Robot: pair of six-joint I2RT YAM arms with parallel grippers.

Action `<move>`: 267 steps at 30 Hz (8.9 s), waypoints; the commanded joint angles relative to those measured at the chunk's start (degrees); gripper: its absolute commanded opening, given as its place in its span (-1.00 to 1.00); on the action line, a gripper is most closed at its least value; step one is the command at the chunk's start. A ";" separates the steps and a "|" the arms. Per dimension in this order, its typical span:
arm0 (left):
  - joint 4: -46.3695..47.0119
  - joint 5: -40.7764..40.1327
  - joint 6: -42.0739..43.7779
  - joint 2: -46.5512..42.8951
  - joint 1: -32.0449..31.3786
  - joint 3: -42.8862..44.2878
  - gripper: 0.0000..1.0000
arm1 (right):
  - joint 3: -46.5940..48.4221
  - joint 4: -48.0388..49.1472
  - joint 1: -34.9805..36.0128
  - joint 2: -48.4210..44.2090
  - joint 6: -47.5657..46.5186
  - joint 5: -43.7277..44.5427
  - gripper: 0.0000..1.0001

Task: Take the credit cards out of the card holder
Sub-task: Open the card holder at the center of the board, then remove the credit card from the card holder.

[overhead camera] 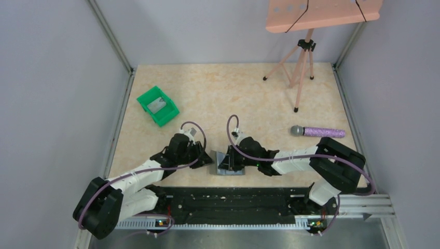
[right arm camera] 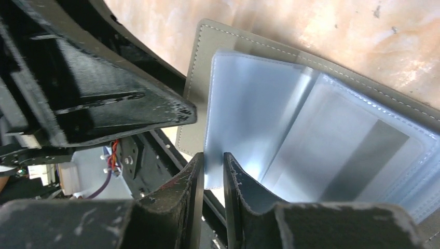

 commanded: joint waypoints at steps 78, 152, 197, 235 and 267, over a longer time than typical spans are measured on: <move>8.36 4.21 3.06 6.93 -0.21 4.27 -1.00 | -1.87 -10.87 -0.44 -15.85 -9.41 3.29 -0.10; 8.40 3.75 2.12 3.42 -0.41 1.02 -1.00 | -5.02 -0.08 -6.46 -11.68 -3.12 -5.17 -0.12; 3.16 -1.36 0.20 -2.53 -0.44 0.72 0.26 | -4.90 -2.33 -4.23 -14.56 -5.69 -2.56 -0.24; 13.27 6.35 -0.65 0.82 -0.62 -2.06 0.30 | -2.80 2.39 -2.56 -0.45 -4.17 -2.07 -0.70; 16.13 8.30 -0.51 2.06 -0.62 -2.86 -1.00 | -10.30 11.54 -7.58 -6.31 -4.30 -7.84 -0.47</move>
